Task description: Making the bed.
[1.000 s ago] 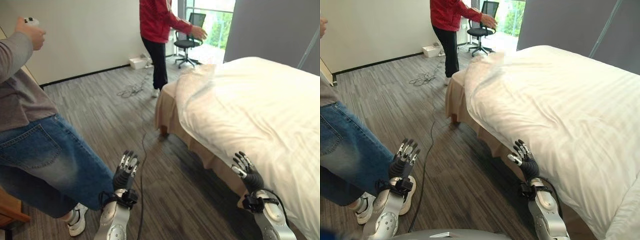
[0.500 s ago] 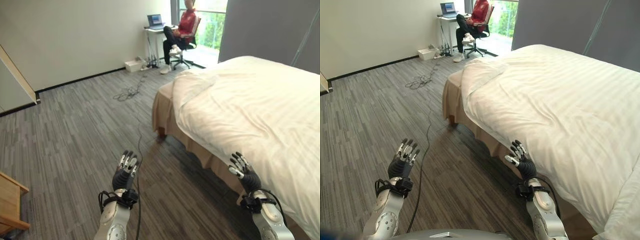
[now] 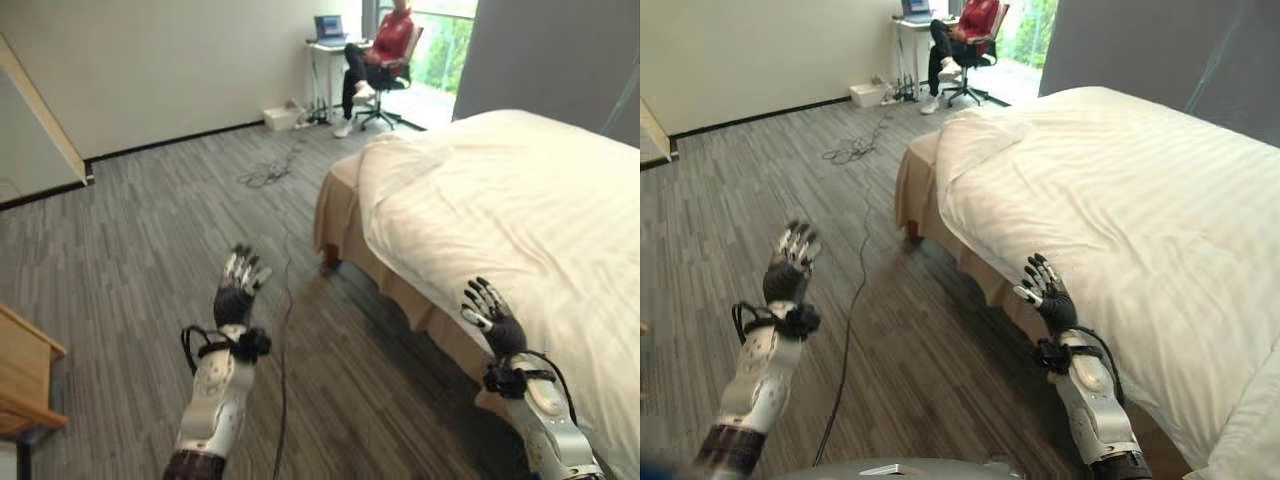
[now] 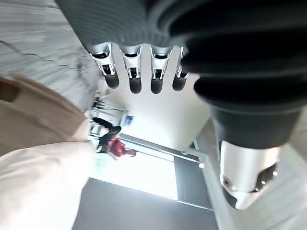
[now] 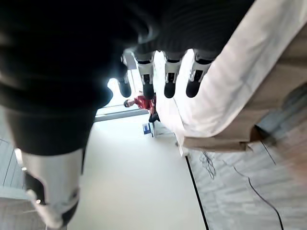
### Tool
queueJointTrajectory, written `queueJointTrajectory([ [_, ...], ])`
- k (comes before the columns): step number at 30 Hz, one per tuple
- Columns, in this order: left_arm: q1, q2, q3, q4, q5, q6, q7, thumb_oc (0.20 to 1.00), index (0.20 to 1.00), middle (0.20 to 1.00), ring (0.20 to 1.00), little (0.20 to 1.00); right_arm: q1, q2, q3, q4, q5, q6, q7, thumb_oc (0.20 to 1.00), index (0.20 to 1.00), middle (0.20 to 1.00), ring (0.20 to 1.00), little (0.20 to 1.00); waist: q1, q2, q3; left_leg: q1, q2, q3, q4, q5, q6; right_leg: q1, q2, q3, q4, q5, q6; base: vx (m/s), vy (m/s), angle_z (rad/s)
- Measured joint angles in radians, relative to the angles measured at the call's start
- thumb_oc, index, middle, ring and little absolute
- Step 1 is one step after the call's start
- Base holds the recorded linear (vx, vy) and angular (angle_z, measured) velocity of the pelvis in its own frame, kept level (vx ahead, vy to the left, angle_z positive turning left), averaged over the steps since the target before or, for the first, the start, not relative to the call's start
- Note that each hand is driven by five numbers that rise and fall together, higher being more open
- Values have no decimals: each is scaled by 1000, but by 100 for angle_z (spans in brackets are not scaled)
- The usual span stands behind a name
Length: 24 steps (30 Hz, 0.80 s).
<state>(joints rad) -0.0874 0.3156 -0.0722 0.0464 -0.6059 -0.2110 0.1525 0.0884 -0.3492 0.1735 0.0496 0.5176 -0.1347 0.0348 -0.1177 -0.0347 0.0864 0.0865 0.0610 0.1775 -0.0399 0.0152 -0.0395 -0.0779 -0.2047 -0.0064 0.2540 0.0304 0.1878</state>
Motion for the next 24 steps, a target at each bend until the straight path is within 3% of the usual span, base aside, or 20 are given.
queueJointTrajectory([
  [1, -31, -2, -4, 6, 1, -6, -1, 1000, 1000, 1000, 1000, 1000, -6, 9, 18, -5, 0, 0, 2, 1000, 1000, 1000, 1000, 1000, -7, -18, 30, -44, -49, 8, 169, -64, 53, -41, -49, 13, 106, -8, 12, 150, 169, 29],
  [2, -43, -21, -9, 18, 1, -5, -1, 1000, 1000, 1000, 1000, 1000, -18, -11, 28, -14, 0, 0, 6, 1000, 1000, 1000, 1000, 1000, -24, 14, 52, -85, -44, 6, 261, -137, 79, -68, -44, 39, 196, -1, 5, 92, 61, 23],
  [3, -32, -32, -13, 24, 1, -2, -3, 1000, 1000, 1000, 1000, 1000, -7, -11, 34, -5, 0, 1, 11, 1000, 1000, 1000, 1000, 1000, -24, 28, 55, -75, -43, 8, 268, -160, 72, -78, -43, 59, 222, 20, 0, 158, 80, 33],
  [4, -20, -50, -29, 42, 1, -6, -1, 1000, 1000, 1000, 1000, 1000, 20, -15, 57, -7, 4, 6, 19, 1000, 1000, 1000, 1000, 1000, -34, 61, 56, -93, -35, -32, 263, -157, 85, -134, 31, 102, 356, -47, -12, 140, 19, 36],
  [5, -21, -48, -35, 45, 1, -5, -2, 1000, 1000, 1000, 1000, 1000, 20, -18, 73, -9, 5, 7, 23, 1000, 1000, 1000, 1000, 1000, -41, 80, 51, -105, -35, -51, 230, -152, 92, -157, 68, 96, 357, -66, -26, 254, 20, 44],
  [7, -26, -27, -36, 41, 1, -6, -3, 1000, 1000, 1000, 1000, 1000, 9, -13, 76, -24, 7, 9, 43, 1000, 1000, 1000, 1000, 1000, -41, 78, 57, -97, -46, -64, 120, -149, 96, -189, 150, 95, 266, -104, -72, 358, -8, 38],
  [8, -63, 1, -35, 64, 1, -7, -6, 1000, 1000, 1000, 1000, 1000, 11, -18, 77, -57, 7, 9, 51, 1000, 1000, 1000, 1000, 1000, -65, 31, 68, -143, -93, -59, 212, -166, 148, -191, 170, 132, 136, -136, -38, 454, -23, 55],
  [9, -93, 5, -33, 85, 1, -6, -8, 1000, 1000, 1000, 1000, 1000, 11, -47, 75, -80, 7, 5, 60, 1000, 1000, 1000, 1000, 1000, -71, 34, 81, -143, -88, -83, 238, -162, 139, -188, 204, 141, 109, -138, -37, 379, -19, 63],
  [10, -114, 5, -32, 105, 1, -3, -9, 1000, 1000, 1000, 1000, 1000, 17, -49, 75, -75, 7, 6, 62, 1000, 1000, 1000, 1000, 1000, -69, 5, 99, -138, -113, -98, 259, -140, 140, -186, 211, 168, 94, -139, -44, 276, -19, 42],
  [13, -98, 2, -77, 75, 2, -4, -27, 1000, 1000, 1000, 1000, 1000, 36, -38, 31, -73, 9, 19, 60, 1000, 1000, 1000, 1000, 1000, -69, 21, 106, -168, -116, -147, 221, -139, 146, -224, 210, 79, -54, -123, -54, 371, -45, 79],
  [14, -86, 16, -95, 62, 2, -3, -34, 1000, 1000, 1000, 1000, 1000, 59, 2, 0, -68, 9, 20, 60, 1000, 1000, 1000, 1000, 1000, -94, -15, 103, -158, -184, -180, 249, -160, 145, -195, 143, 30, -100, -133, -40, 372, -61, 127],
  [15, -82, 15, -89, 60, 1, -3, -39, 1000, 1000, 1000, 1000, 1000, 64, 12, -24, -70, 9, 13, 62, 1000, 1000, 1000, 1000, 1000, -108, -29, 108, -189, -204, -146, 489, -206, 136, -171, 95, -7, -107, -88, -11, 386, -71, 103],
  [16, -51, -5, -82, 57, 0, -2, -40, 1000, 1000, 1000, 1000, 1000, 64, -12, -32, -59, 9, 15, 63, 1000, 1000, 1000, 1000, 1000, -100, 30, 103, -136, -177, -165, 542, -282, 143, -174, 121, -39, -74, -78, -3, 294, -50, 29],
  [17, -18, -14, -78, 40, -1, 2, -42, 1000, 1000, 1000, 1000, 1000, 68, -45, -34, -62, 9, 20, 59, 1000, 1000, 1000, 1000, 1000, -96, 86, 98, -57, -133, -202, 405, -381, 143, -180, 164, -64, -38, -64, -23, 421, -74, -30],
  [18, -8, -4, -70, 36, 0, 3, -46, 1000, 1000, 1000, 1000, 1000, 71, -41, -28, -45, 9, 24, 60, 1000, 1000, 1000, 1000, 1000, -88, 79, 97, -8, -142, -189, 357, -379, 139, -184, 157, -55, -4, -50, -44, 541, -97, 11],
  [19, 22, -28, -60, 27, -2, 4, -52, 1000, 1000, 1000, 1000, 1000, 106, -80, -25, -37, 9, 32, 63, 1000, 1000, 1000, 1000, 1000, -109, 123, 58, 9, -94, -189, 303, -372, 122, -208, 184, -46, 103, -68, -86, 400, -72, 37],
  [20, 56, -28, -61, 8, -4, 4, -60, 1000, 1000, 1000, 1000, 1000, 118, -99, -28, -32, 9, 37, 63, 1000, 1000, 1000, 1000, 1000, -111, 136, 37, 34, -72, -190, 281, -348, 57, -192, 193, -66, 105, -86, -105, 383, -88, 85],
  [21, 68, 18, -68, -19, -9, 3, -79, 1000, 1000, 1000, 1000, 1000, 135, -81, -46, -35, 10, 34, 63, 1000, 1000, 1000, 1000, 1000, -128, 81, 24, 3, -93, -195, 400, -345, -24, -103, 155, -56, 25, -123, -113, 283, -114, 67],
  [23, 90, 4, -69, -4, -22, 2, -94, 1000, 1000, 1000, 1000, 1000, 137, -80, -81, -3, 12, 30, 61, 1000, 1000, 1000, 1000, 1000, -109, 91, 2, -87, -60, -187, 615, -320, -95, -53, 197, -74, -27, -114, -158, 372, -229, 38],
  [24, 112, -3, -69, 6, -63, 6, -105, 1000, 1000, 1000, 1000, 1000, 140, -83, -81, 5, 21, 25, 61, 1000, 1000, 1000, 1000, 1000, -97, 78, 4, -198, -32, -189, 867, -233, -126, -13, 208, -96, -51, -99, -208, 223, -185, 3],
])
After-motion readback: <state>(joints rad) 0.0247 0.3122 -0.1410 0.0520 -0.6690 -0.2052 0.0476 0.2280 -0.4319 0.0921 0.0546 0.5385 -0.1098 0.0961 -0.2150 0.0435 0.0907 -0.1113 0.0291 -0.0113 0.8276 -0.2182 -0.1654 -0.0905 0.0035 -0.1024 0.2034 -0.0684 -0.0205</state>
